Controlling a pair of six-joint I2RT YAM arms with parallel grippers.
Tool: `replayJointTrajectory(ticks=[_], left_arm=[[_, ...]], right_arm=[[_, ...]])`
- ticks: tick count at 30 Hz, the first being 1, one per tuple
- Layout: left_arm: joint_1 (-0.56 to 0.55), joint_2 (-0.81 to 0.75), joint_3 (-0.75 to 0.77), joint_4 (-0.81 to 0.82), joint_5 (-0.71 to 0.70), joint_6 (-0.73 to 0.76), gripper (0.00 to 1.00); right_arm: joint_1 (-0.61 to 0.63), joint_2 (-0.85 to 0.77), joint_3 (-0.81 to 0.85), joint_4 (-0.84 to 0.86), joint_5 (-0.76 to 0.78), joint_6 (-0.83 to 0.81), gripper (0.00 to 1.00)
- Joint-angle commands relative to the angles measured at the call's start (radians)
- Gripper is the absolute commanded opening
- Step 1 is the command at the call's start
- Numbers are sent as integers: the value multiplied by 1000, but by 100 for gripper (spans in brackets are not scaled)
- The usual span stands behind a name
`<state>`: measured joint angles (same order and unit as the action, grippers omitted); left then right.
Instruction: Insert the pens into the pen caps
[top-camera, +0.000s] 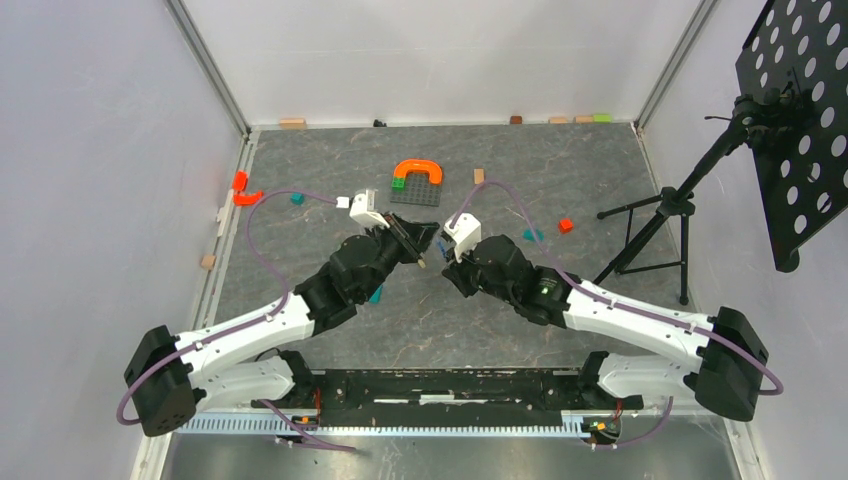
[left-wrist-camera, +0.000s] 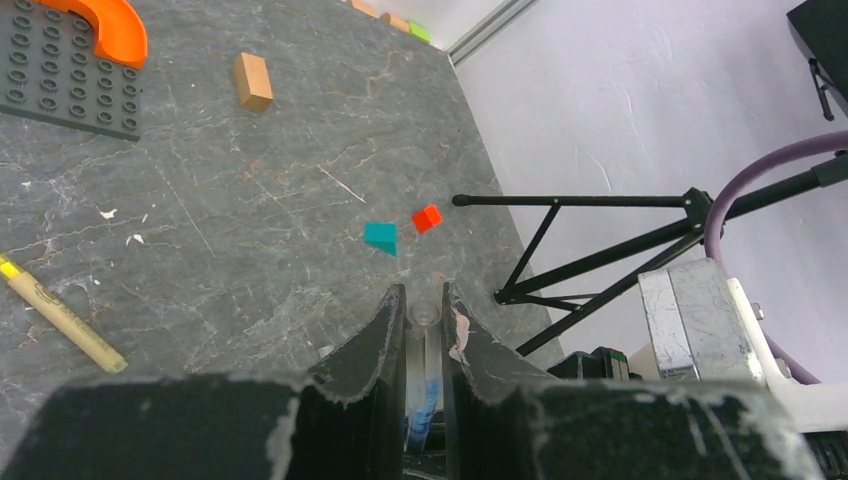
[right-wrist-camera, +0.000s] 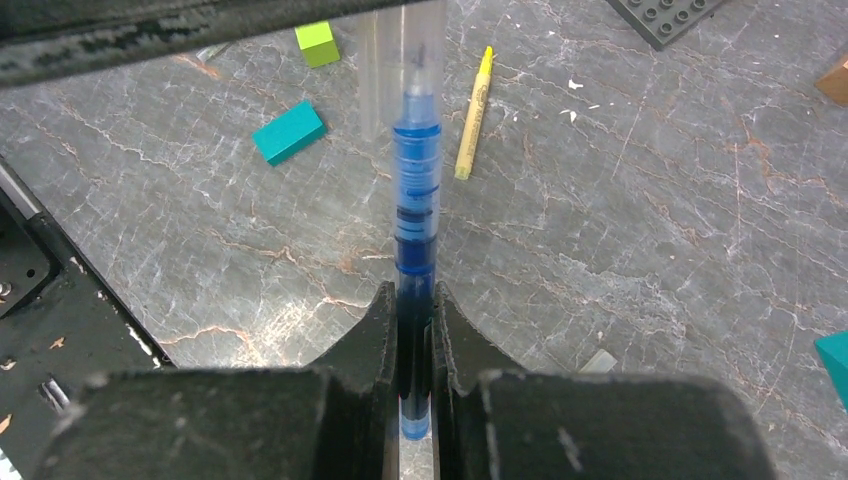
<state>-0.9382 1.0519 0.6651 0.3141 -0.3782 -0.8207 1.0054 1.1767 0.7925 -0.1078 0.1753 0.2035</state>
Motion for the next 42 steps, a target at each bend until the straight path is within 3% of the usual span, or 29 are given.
replayJointTrajectory(ticks=[1, 7, 11, 15, 20, 23, 29, 36, 42], left_arm=[[-20, -9, -2, 15, 3, -77, 2], [-20, 0, -98, 278, 111, 52, 2], [-20, -5, -152, 450, 260, 119, 2], [-19, -35, -130, 417, 425, 165, 2], [-20, -63, -170, 536, 556, 159, 2], [-18, -54, -137, 521, 682, 167, 2], [-18, -52, -152, 619, 794, 132, 2], [-19, -45, -164, 704, 970, 152, 2], [-20, -68, -177, 651, 907, 206, 2]], right_arm=[[4, -17, 47, 92, 9, -2, 0], [1, -50, 54, 150, -170, 59, 0], [-17, -79, 57, 166, -290, 99, 0], [-59, -131, 44, 183, -396, 126, 0], [-86, -175, 26, 250, -566, 159, 0], [-89, -188, 29, 268, -663, 141, 0], [-96, -240, 30, 333, -835, 122, 0], [-172, -266, 48, 341, -879, 161, 0], [-246, -266, 14, 422, -844, 298, 0]])
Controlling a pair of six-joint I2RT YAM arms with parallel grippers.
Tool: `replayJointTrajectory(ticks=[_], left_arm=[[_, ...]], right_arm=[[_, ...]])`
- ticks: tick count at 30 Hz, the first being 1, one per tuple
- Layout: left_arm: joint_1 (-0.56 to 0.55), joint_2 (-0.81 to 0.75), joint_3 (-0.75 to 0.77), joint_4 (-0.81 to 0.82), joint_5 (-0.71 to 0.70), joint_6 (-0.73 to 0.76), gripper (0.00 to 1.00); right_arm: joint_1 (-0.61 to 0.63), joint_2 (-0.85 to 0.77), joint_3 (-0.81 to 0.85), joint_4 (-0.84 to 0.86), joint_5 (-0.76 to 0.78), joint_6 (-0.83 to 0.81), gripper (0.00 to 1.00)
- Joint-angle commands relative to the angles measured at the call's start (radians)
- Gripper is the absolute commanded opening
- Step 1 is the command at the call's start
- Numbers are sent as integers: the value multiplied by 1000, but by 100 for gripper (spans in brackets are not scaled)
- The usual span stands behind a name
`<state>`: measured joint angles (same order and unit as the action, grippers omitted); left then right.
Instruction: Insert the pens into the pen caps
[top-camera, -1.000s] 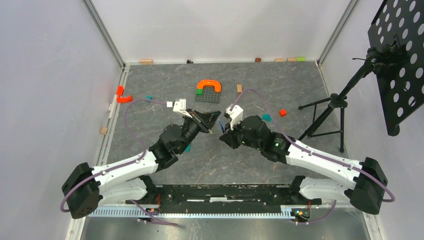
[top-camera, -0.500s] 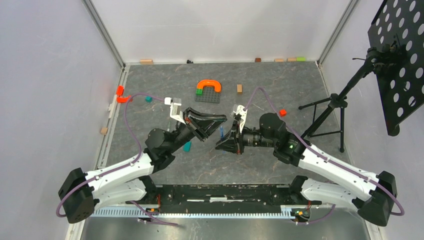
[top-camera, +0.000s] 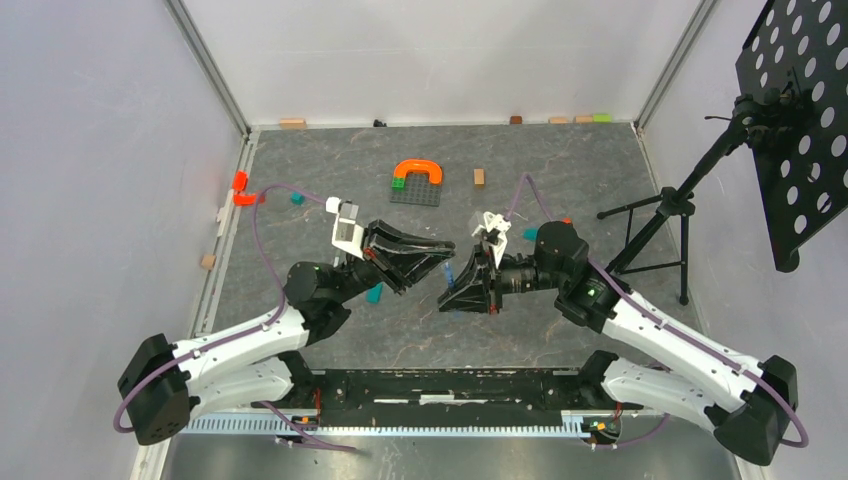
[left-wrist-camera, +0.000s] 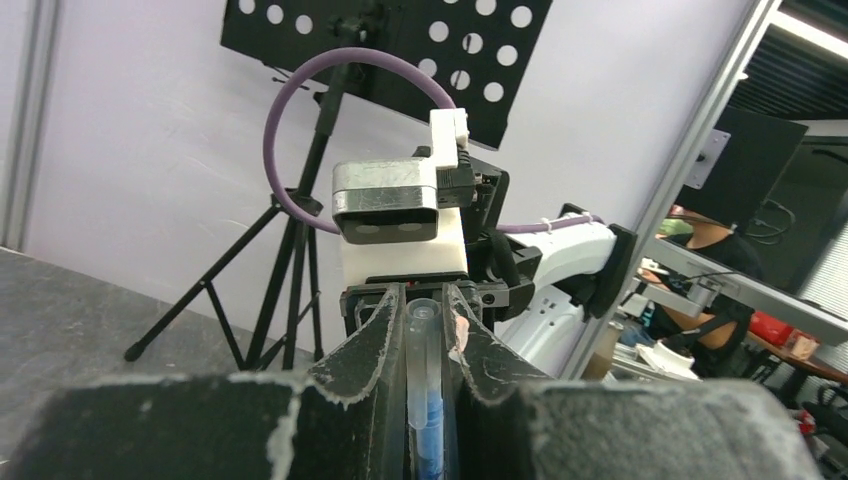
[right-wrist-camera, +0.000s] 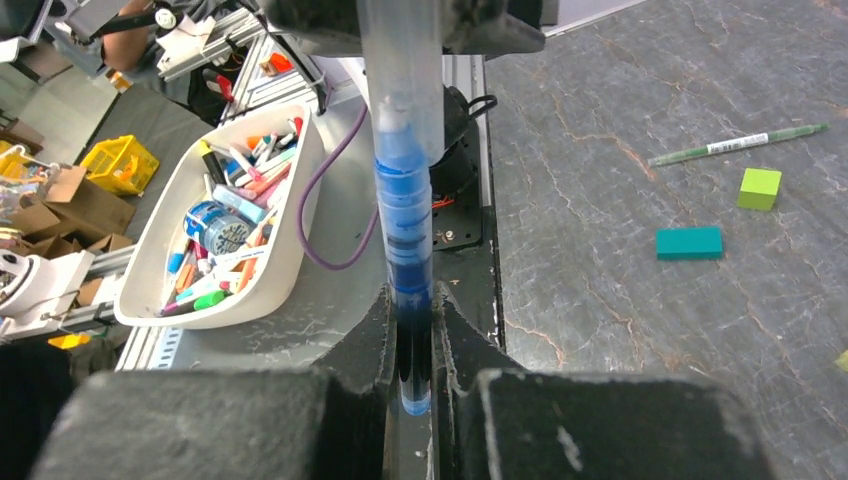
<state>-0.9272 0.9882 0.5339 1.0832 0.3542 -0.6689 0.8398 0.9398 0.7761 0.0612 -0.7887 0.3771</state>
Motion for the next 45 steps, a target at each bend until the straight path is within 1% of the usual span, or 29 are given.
replayJointTrajectory(ticks=[1, 3, 7, 9, 10, 13, 15, 19, 21, 23, 25, 27, 30, 31, 34, 38, 39, 42, 45], left_arm=[[-32, -13, -37, -179, 141, 67, 2], [-32, -21, 5, -323, 71, 84, 2], [-38, -2, 51, -442, -47, 75, 2], [-40, 25, 102, -560, -116, 73, 2], [-43, 36, 132, -610, -151, 69, 2], [-47, 70, 177, -675, -219, 32, 2], [-66, 86, 221, -729, -259, 30, 2], [-130, 127, 297, -871, -415, 80, 2], [-155, 147, 323, -923, -492, 91, 2], [-179, 159, 333, -959, -592, 70, 2], [-193, 164, 332, -975, -665, 41, 2], [-205, 172, 328, -974, -695, 35, 2], [-210, 172, 319, -944, -657, 88, 2], [-210, 166, 308, -923, -632, 115, 2], [-210, 123, 264, -850, -517, 213, 2], [-210, 49, 223, -809, -346, 356, 2], [-210, 27, 209, -804, -284, 391, 2], [-209, -27, 189, -831, -184, 467, 2], [-209, -60, 198, -906, -119, 515, 2]], right_arm=[[-87, -32, 33, 243, 137, 119, 0], [-89, -33, 63, 158, 218, 70, 0], [-88, 7, 147, -23, 350, -59, 0], [-87, 44, 199, -128, 420, -113, 0], [-87, 60, 213, -149, 445, -130, 0], [-84, 105, 246, -210, 512, -166, 0], [-76, 144, 292, -281, 604, -203, 0], [-40, 205, 361, -374, 780, -248, 0], [-23, 226, 391, -410, 901, -254, 0], [-6, 249, 434, -446, 998, -260, 0], [1, 273, 467, -476, 1033, -263, 0], [1, 277, 469, -471, 1026, -271, 0], [1, 252, 446, -447, 978, -291, 0], [-2, 232, 432, -427, 936, -294, 0], [-16, 183, 384, -379, 706, -306, 0], [-31, 152, 343, -368, 451, -320, 0], [-33, 147, 330, -367, 397, -328, 0], [-36, 116, 291, -365, 288, -351, 0], [-37, 78, 268, -353, 226, -363, 0]])
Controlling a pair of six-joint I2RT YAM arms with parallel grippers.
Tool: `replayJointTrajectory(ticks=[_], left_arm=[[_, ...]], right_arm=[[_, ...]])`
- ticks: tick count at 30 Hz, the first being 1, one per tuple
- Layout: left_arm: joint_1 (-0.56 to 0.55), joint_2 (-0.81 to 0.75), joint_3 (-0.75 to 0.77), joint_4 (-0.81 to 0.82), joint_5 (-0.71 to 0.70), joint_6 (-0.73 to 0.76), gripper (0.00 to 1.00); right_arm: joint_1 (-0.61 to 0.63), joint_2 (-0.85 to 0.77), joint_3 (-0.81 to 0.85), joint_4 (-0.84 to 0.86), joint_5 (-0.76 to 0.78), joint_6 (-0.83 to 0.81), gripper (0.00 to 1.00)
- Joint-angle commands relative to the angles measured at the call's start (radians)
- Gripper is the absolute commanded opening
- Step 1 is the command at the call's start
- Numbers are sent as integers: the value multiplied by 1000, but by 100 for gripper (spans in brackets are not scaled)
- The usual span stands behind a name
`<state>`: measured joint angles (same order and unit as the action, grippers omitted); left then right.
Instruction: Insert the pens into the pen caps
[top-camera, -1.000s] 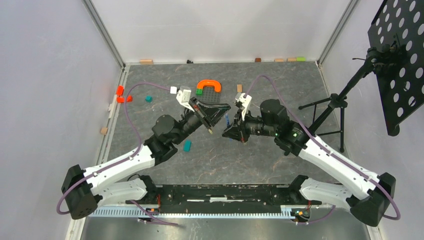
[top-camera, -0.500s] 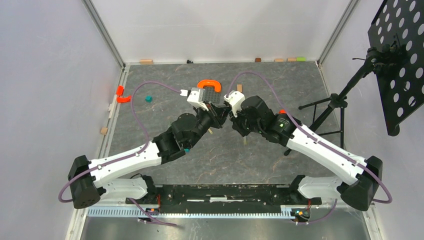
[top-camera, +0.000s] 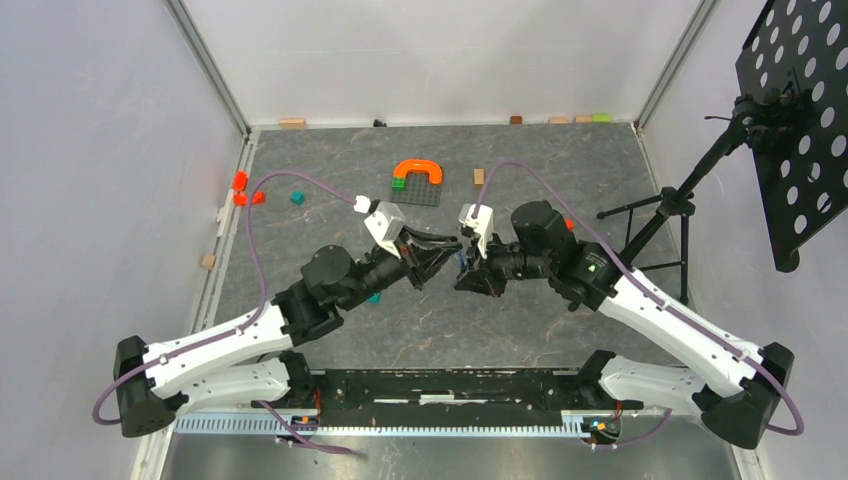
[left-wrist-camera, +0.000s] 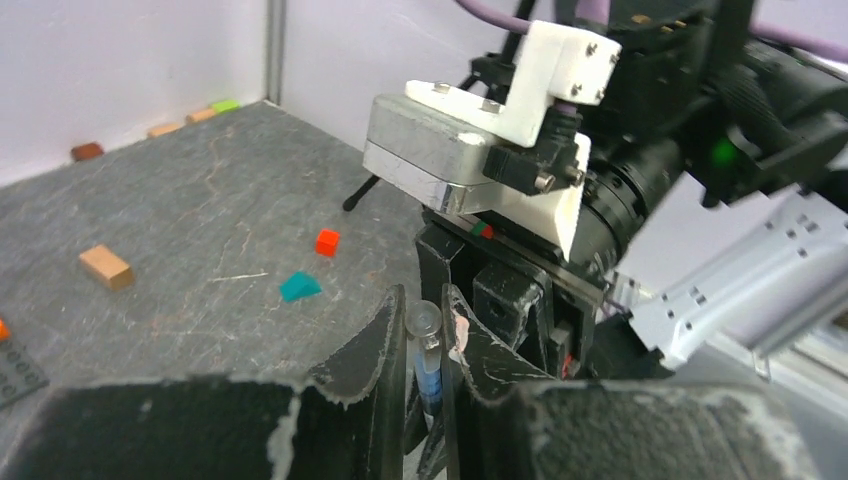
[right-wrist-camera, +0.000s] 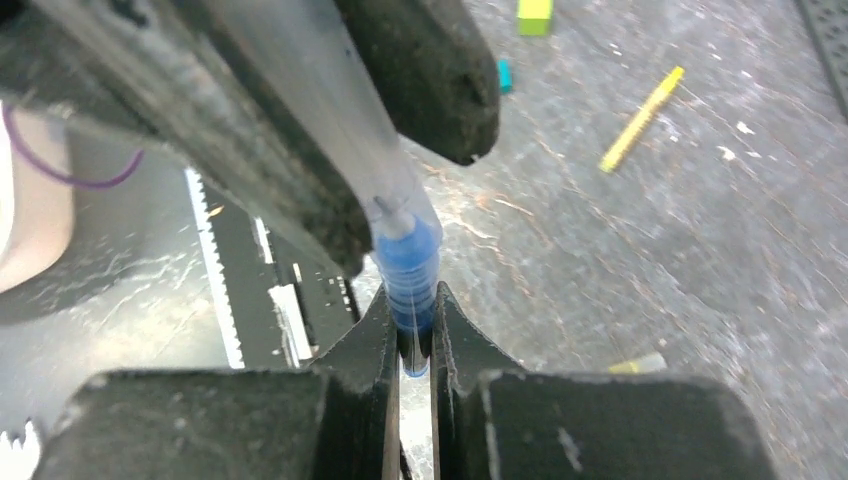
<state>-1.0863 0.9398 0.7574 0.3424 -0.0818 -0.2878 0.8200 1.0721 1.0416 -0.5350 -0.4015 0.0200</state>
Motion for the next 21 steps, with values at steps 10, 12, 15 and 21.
replayJointTrajectory(ticks=[10, 12, 15, 21], left_arm=[[-50, -66, -27, -305, 350, 193, 2], [-49, -69, -26, -315, 367, 203, 2], [-48, -69, -15, -334, 368, 209, 2], [-43, -46, 38, -404, 141, 160, 2]], right_arm=[[-15, -120, -28, 268, -269, -12, 0], [-17, -122, -45, 276, -305, -12, 0], [-16, -127, -68, 270, -309, -12, 0], [-14, -116, -95, 205, -125, -64, 0]])
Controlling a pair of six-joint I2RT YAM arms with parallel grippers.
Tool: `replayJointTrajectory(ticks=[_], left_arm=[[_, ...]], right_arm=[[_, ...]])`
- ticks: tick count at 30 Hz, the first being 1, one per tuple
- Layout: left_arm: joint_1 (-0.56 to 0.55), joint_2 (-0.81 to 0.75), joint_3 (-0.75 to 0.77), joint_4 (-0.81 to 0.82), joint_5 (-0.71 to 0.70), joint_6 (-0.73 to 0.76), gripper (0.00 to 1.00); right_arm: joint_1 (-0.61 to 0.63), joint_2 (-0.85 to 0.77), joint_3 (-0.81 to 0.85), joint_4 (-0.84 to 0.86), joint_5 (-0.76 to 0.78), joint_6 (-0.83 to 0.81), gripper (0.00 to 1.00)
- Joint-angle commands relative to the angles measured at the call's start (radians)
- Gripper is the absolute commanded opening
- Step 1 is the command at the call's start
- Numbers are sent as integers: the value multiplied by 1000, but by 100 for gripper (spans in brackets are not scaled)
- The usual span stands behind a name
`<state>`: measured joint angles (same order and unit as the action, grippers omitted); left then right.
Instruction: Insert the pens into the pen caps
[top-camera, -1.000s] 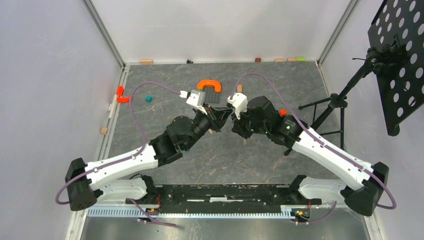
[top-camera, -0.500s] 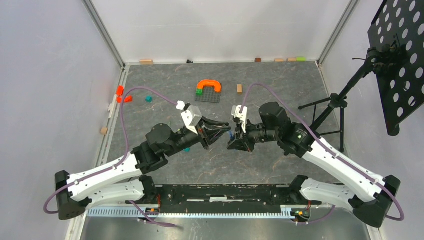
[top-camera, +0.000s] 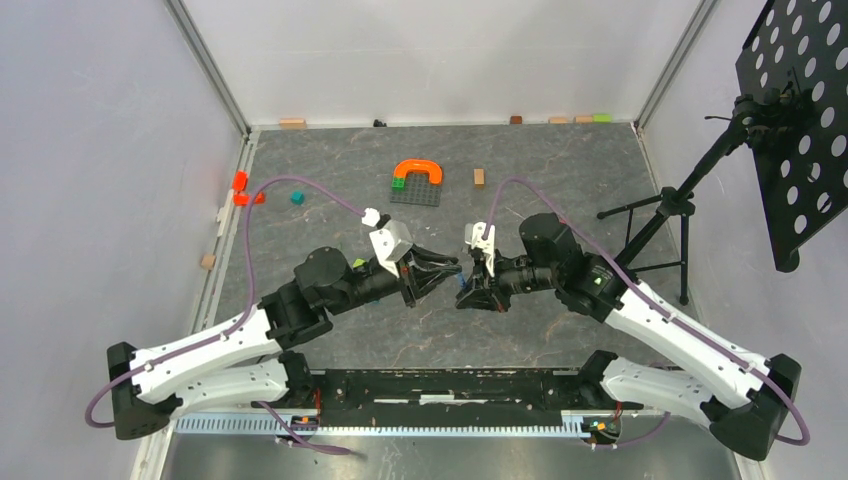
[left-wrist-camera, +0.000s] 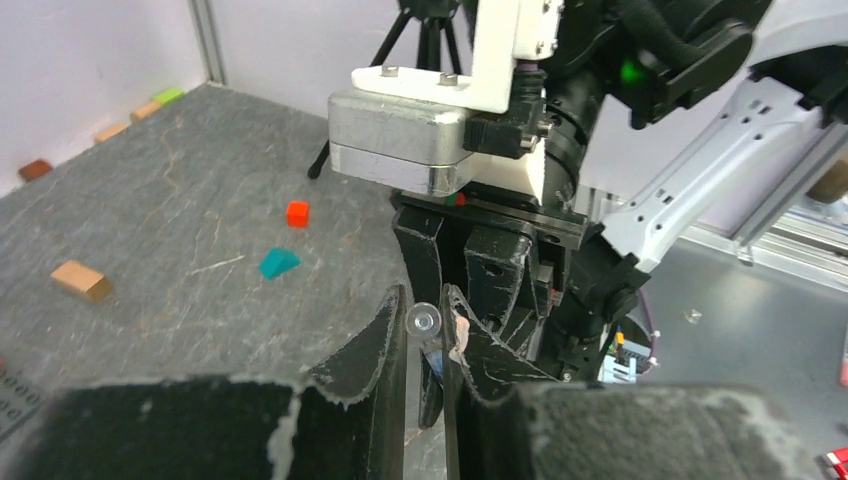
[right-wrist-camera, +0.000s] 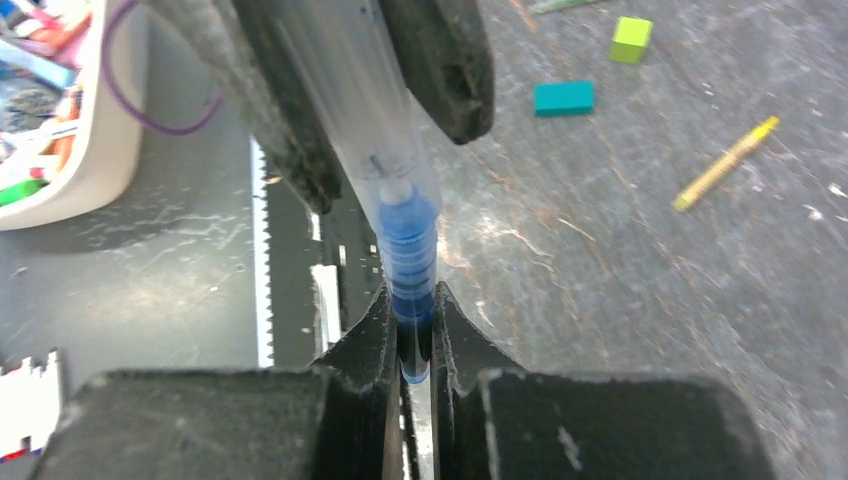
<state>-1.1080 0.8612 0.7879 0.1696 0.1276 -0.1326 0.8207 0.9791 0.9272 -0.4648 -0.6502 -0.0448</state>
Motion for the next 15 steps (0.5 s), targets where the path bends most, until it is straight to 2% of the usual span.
replayJointTrajectory(ticks=[1, 6, 11, 15], left_arm=[[-20, 35, 14, -230, -111, -17, 2], [-11, 58, 36, -195, -402, -152, 2], [3, 73, 92, -276, -660, -170, 2], [50, 67, 129, -389, -758, -189, 2]], right_arm=[[-12, -19, 5, 140, 136, 2, 0], [28, 6, -69, 165, 178, 5, 0], [74, 37, -177, 200, 255, 27, 0], [79, 53, -273, 245, 371, 103, 0]])
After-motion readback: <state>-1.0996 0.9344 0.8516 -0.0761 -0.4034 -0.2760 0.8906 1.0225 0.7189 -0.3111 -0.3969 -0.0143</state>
